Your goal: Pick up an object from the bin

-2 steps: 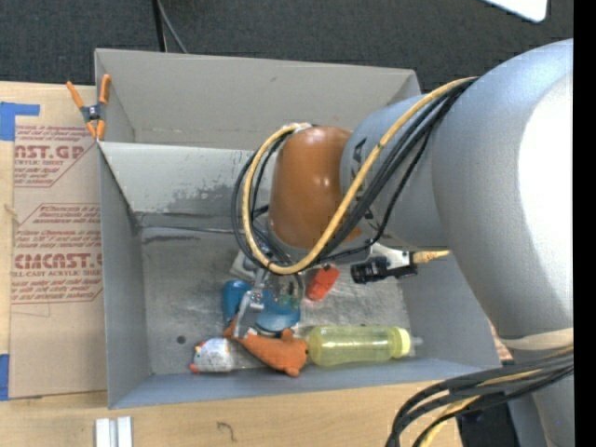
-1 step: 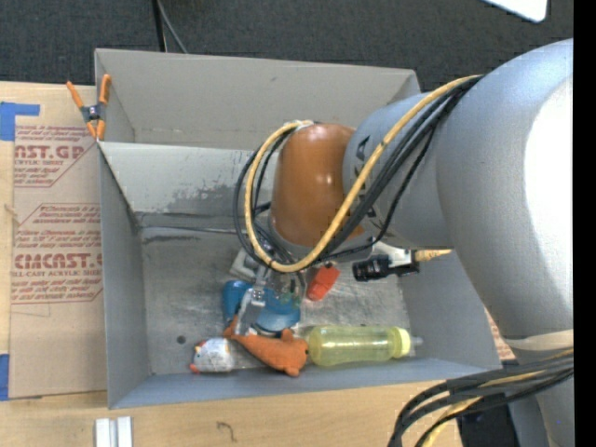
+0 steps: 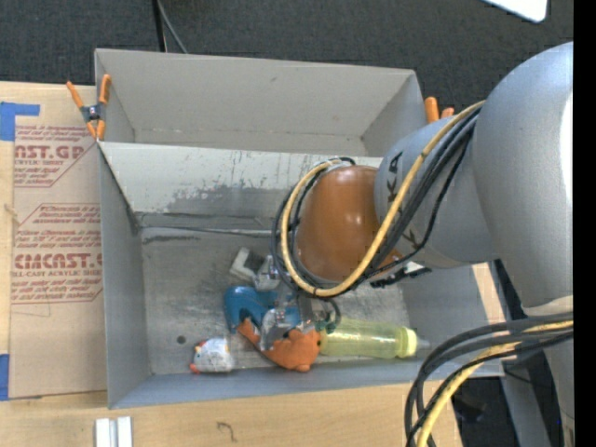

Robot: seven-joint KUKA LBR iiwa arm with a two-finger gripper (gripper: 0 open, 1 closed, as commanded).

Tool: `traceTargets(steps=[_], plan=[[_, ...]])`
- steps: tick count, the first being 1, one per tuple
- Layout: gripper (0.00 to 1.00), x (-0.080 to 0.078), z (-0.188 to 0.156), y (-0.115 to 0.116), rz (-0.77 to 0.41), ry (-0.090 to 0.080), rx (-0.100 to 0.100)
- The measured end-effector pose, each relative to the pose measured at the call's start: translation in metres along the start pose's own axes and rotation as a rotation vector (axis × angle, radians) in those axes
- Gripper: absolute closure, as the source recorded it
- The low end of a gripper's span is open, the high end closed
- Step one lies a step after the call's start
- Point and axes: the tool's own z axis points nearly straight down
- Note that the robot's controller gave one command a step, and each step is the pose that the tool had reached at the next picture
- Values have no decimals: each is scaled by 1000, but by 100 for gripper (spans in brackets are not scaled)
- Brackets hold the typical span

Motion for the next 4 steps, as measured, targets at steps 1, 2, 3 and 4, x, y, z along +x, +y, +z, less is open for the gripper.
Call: traceTargets(steps=[1, 2, 3, 4], plan=[[100, 0, 0, 0, 0, 0, 0], [100, -2, -1, 2, 2, 7, 7], [100, -2, -1, 2, 2, 7, 6], [100, -2, -1, 2, 2, 7, 6]])
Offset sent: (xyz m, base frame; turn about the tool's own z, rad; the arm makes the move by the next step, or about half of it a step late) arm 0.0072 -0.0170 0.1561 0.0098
